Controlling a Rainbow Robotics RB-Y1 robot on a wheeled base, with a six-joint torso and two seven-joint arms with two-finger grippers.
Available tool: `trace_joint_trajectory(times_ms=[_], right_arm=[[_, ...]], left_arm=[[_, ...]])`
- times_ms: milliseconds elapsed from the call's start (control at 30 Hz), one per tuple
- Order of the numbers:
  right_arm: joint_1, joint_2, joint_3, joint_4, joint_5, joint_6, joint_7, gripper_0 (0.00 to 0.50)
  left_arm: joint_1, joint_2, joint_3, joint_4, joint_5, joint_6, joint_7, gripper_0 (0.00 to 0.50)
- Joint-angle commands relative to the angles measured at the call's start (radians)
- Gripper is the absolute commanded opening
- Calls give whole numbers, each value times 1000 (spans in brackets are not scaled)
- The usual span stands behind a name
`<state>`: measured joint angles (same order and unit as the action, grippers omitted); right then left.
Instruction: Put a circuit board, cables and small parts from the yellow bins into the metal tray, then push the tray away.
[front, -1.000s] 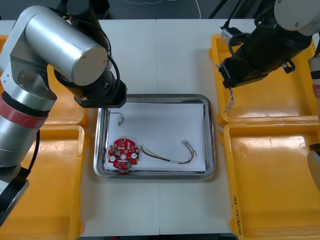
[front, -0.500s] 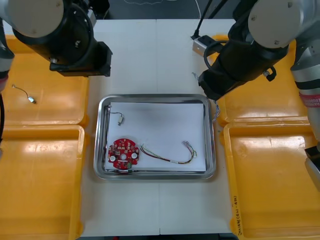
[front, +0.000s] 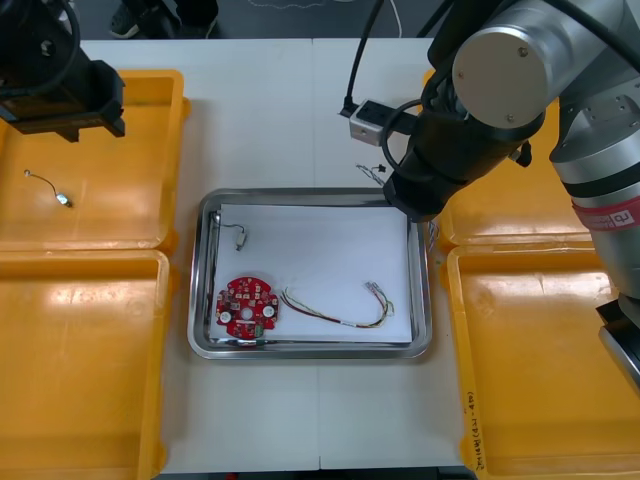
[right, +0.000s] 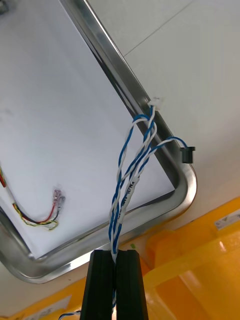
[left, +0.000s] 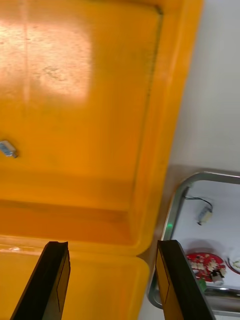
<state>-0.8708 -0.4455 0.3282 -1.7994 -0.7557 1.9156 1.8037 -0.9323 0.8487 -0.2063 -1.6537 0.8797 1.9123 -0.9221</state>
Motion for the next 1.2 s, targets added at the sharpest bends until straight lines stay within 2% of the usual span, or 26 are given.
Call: trace_joint_trajectory(times_ms=[33,167,333,467,667,867,1133,1200], right_arm=[[-2,21,74,-31,52,4,118,0],[-2,30,112,-31,85,-40,178,0],[0,56,121,2,84,-69,243,0],[-2,64,163,18,88,-125,284,0],[-2,67,247,18,147,-187,295,0],[0,71,308,20,205,-201,313,0],[-2,70,345,68,191,-245,332,0],[-2,70,359,72,194,-256,339,0]], left_arm=[[-54,76,36,74,-2,8,-181,500],[-54,89,70,158,-25,8,-233,500],[-54,95,104,244,-59,-4,-300,500],[-54,102,113,321,-76,-62,-340,500],[-54,104,113,433,-85,-162,-348,500],[-54,102,64,531,-79,-246,-347,500],[-54,93,-16,638,-61,-320,-336,500],[-54,73,-16,678,-59,-340,-337,500]])
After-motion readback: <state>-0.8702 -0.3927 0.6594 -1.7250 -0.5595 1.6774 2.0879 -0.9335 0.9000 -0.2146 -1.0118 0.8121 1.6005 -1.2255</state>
